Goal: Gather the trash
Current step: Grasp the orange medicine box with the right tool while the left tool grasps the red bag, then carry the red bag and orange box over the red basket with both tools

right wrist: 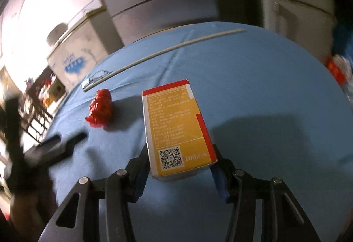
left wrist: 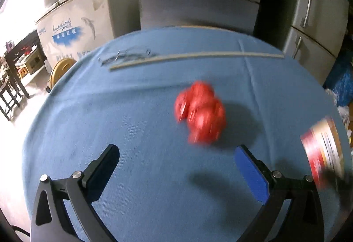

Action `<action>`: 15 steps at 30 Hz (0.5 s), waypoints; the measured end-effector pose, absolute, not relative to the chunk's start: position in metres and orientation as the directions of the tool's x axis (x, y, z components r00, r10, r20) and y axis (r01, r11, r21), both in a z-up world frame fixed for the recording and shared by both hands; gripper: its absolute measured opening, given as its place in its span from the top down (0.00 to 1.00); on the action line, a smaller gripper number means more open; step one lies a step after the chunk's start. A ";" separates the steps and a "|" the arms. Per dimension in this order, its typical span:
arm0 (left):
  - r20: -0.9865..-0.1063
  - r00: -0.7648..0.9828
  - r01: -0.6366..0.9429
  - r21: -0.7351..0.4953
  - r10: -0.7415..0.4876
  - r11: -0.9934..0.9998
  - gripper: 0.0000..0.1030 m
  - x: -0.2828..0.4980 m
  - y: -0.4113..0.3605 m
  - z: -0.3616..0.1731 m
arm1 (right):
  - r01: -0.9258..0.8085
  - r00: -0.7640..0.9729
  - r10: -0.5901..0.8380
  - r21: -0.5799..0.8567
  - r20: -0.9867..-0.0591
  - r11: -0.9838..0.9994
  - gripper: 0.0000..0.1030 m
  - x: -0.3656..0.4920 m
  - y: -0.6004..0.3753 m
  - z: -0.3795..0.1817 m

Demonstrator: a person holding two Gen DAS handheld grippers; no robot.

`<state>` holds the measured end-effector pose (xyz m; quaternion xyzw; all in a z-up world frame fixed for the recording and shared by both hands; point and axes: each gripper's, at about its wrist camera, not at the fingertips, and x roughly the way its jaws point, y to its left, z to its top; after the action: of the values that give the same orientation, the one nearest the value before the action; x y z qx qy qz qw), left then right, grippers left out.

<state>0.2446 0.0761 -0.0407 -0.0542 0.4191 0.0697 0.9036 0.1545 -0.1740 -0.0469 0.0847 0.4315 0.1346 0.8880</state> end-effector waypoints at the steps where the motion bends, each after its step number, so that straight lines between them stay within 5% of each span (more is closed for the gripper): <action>1: -0.770 0.633 -0.174 -0.040 0.080 0.984 0.00 0.257 0.075 -0.041 | -0.156 0.594 0.310 0.272 -0.742 0.950 0.48 0.148 -0.180 -0.047; 7: -0.843 0.525 -0.153 0.039 0.115 0.987 0.03 0.319 0.062 -0.071 | -0.117 0.623 0.301 0.294 -0.722 0.948 0.48 0.124 -0.205 -0.037; 10: -0.835 0.546 -0.132 -0.011 0.063 0.991 0.55 0.312 0.062 -0.068 | -0.125 0.642 0.291 0.277 -0.709 0.953 0.48 0.123 -0.202 -0.030; 15: -0.823 0.567 -0.100 -0.094 -0.021 0.991 0.56 0.278 0.064 -0.056 | -0.150 0.648 0.308 0.280 -0.697 0.948 0.48 0.125 -0.189 -0.030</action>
<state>0.2784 0.0643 -0.0555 -0.0650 0.4646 0.0223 0.8829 0.1253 -0.1886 -0.0300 0.0990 0.4001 0.1270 0.9022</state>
